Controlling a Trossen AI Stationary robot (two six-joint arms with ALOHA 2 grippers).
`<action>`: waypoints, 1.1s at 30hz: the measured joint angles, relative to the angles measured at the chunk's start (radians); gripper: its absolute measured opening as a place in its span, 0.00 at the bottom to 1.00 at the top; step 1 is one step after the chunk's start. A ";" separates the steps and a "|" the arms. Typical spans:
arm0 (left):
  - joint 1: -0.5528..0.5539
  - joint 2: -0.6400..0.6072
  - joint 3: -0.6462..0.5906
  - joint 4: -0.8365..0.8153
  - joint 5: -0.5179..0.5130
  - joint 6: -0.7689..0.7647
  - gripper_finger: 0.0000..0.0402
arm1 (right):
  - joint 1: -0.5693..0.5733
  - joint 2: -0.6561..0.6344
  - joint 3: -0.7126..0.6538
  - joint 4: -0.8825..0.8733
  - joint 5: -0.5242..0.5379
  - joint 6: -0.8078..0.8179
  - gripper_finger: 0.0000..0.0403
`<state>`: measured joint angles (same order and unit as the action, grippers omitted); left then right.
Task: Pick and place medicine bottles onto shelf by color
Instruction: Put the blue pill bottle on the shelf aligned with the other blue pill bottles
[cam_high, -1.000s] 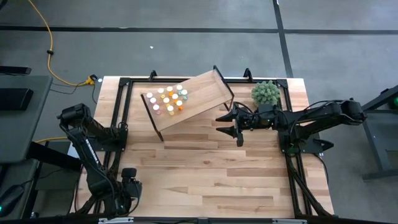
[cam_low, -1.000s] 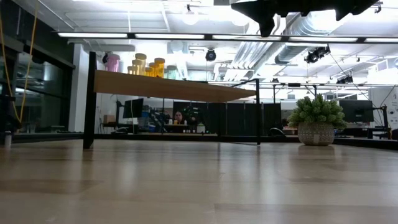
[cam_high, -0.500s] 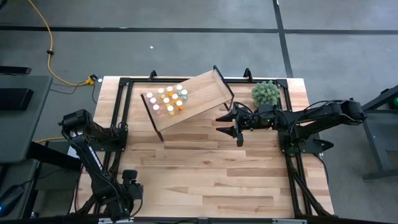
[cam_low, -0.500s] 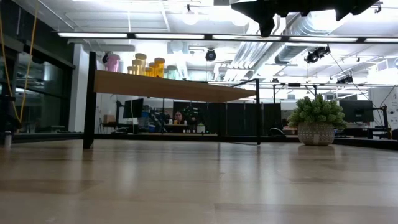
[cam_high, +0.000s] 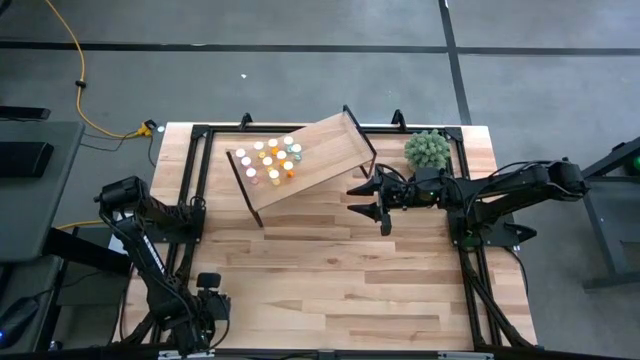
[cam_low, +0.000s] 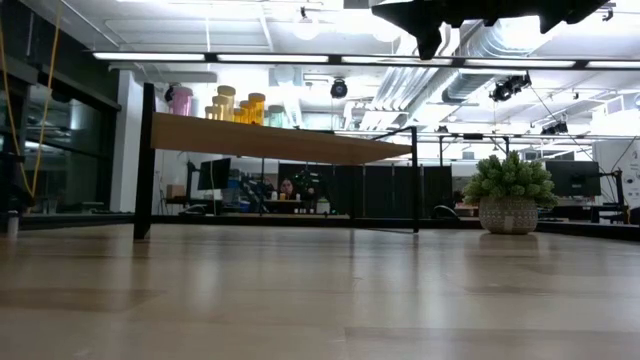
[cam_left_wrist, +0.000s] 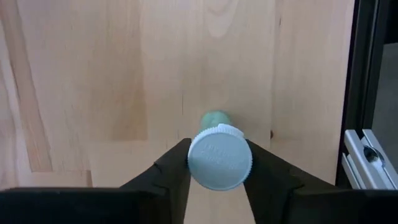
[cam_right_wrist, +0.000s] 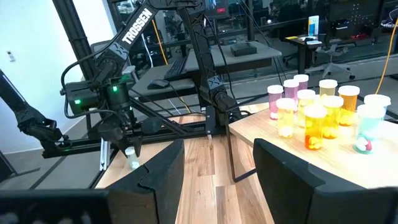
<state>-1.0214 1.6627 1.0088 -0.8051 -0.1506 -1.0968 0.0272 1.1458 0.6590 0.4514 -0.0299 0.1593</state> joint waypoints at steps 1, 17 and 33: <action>0.000 0.000 0.000 0.000 0.005 0.000 0.29 | 0.000 0.000 0.000 0.000 0.000 0.000 0.46; 0.221 -0.276 0.087 -0.185 0.015 0.261 0.27 | 0.000 0.000 0.000 0.000 0.000 0.024 0.46; 1.035 -0.218 0.560 -0.314 0.122 0.871 0.27 | 0.000 0.000 0.000 0.001 0.000 0.035 0.46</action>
<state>0.0137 1.4449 1.5688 -1.1193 -0.0285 -0.2262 0.0273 1.1461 0.6590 0.4526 -0.0299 0.1940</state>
